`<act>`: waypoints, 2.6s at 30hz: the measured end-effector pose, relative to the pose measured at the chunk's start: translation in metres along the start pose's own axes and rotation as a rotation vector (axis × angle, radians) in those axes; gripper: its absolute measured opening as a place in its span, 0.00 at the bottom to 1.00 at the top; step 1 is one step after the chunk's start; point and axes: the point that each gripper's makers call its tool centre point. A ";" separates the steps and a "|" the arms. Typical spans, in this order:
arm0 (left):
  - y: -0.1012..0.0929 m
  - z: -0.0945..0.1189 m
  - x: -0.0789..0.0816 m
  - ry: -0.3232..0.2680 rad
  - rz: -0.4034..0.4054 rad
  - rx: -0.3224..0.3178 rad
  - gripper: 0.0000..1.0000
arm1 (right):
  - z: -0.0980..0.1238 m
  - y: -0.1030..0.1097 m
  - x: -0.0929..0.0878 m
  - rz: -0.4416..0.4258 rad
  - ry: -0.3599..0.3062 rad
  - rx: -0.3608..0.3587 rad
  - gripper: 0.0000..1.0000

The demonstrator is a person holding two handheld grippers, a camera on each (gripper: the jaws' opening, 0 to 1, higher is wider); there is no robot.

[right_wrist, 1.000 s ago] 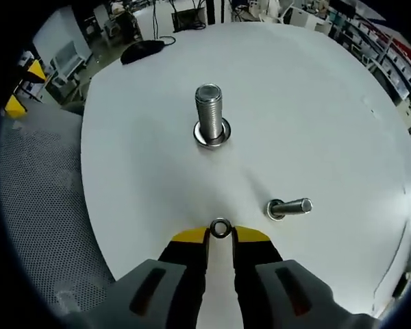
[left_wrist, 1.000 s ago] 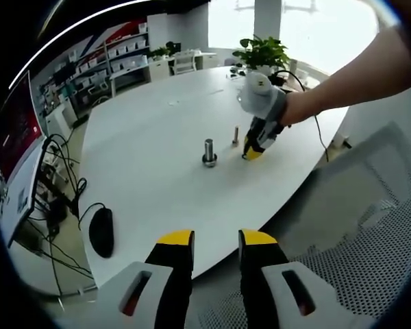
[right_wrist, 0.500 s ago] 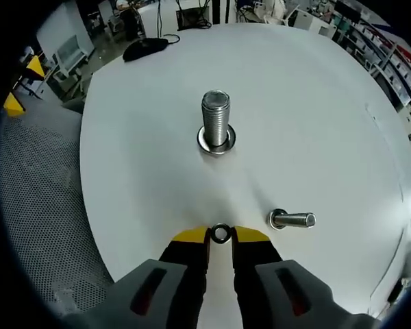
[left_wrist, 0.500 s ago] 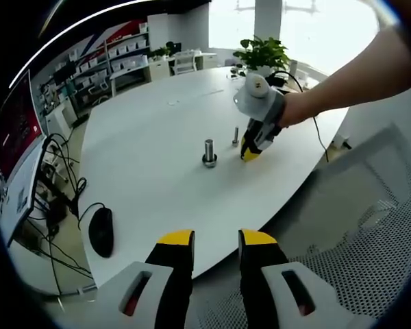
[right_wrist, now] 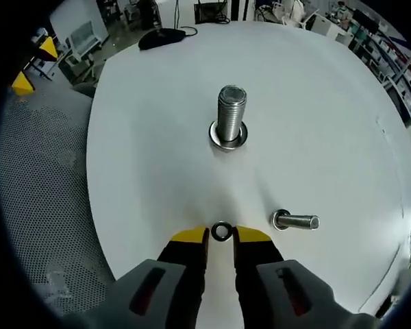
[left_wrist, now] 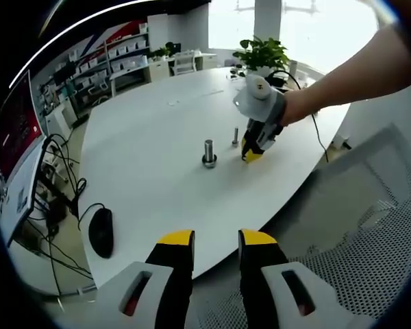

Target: Place the washer onto the threaded stud by aligning its center hole with the stud, sliding it down to the base, and recovering from edge contact or off-axis alignment until the washer reaches the visible bottom stop.

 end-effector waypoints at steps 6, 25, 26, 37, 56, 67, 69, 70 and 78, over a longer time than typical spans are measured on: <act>0.001 -0.001 0.000 -0.003 0.001 0.002 0.23 | 0.001 0.001 -0.001 -0.038 -0.001 -0.004 0.15; 0.000 0.000 0.001 -0.010 -0.008 0.006 0.23 | 0.046 -0.020 0.010 -0.069 -0.065 -0.130 0.14; 0.000 -0.001 0.002 -0.012 -0.008 0.006 0.23 | 0.049 -0.022 0.011 -0.069 -0.069 -0.136 0.14; 0.000 0.001 0.003 -0.017 -0.011 0.008 0.23 | 0.065 -0.047 0.011 -0.053 -0.087 -0.230 0.14; 0.002 -0.002 0.002 -0.013 -0.005 0.014 0.23 | 0.053 -0.061 0.008 -0.071 -0.065 -0.228 0.14; 0.001 0.000 0.000 -0.006 0.001 0.016 0.23 | 0.038 -0.060 0.004 -0.092 -0.032 -0.178 0.14; 0.000 0.000 -0.001 -0.001 -0.003 0.016 0.23 | 0.032 -0.061 0.002 -0.094 -0.025 -0.172 0.14; 0.000 0.000 -0.001 0.001 -0.005 0.016 0.23 | 0.030 -0.061 0.003 -0.093 -0.022 -0.168 0.14; 0.002 -0.002 -0.002 0.007 0.003 0.017 0.23 | 0.010 -0.058 -0.001 -0.114 0.003 -0.133 0.14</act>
Point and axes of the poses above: the point that each gripper's makers call its tool centre point, and the gripper's own axes: z roughly backward along the fingers, y roughly to its left, x roughly out of its top, and after that the axes turned 12 degrees about z, right-handed
